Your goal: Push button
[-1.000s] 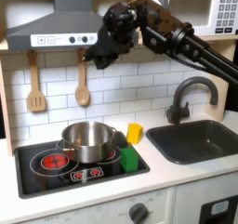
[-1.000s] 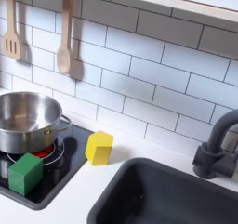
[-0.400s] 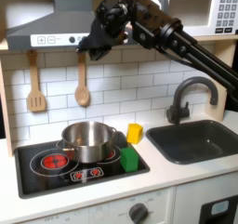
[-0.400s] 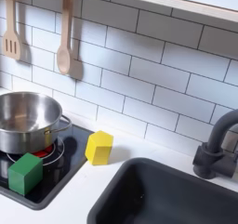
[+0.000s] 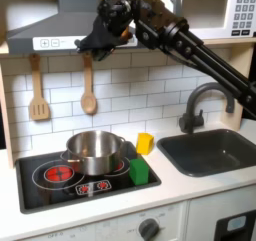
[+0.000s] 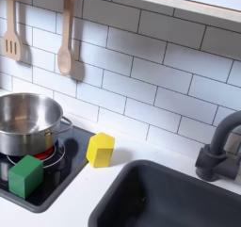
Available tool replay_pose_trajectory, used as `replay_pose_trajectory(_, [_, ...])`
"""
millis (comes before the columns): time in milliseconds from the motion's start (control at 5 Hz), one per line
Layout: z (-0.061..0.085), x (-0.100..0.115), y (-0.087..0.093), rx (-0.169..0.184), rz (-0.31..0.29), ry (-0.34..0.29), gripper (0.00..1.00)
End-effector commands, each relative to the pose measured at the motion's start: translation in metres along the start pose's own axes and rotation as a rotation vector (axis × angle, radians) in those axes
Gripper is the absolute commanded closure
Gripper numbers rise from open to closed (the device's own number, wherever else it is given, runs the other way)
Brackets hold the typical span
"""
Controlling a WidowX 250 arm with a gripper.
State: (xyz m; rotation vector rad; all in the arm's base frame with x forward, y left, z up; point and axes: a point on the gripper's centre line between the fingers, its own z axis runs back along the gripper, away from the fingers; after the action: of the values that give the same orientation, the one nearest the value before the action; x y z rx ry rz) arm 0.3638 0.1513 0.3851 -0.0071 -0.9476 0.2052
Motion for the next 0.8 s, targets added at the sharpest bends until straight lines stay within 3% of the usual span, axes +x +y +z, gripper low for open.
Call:
replay_pose_trajectory(0, [-0.0021,0.0117,-0.0014,-0.021,-0.011,-0.02,1.0])
replay_pose_trajectory(600, [-0.0063,0.0209,-0.0019,-0.029,-0.026,-0.022,1.0])
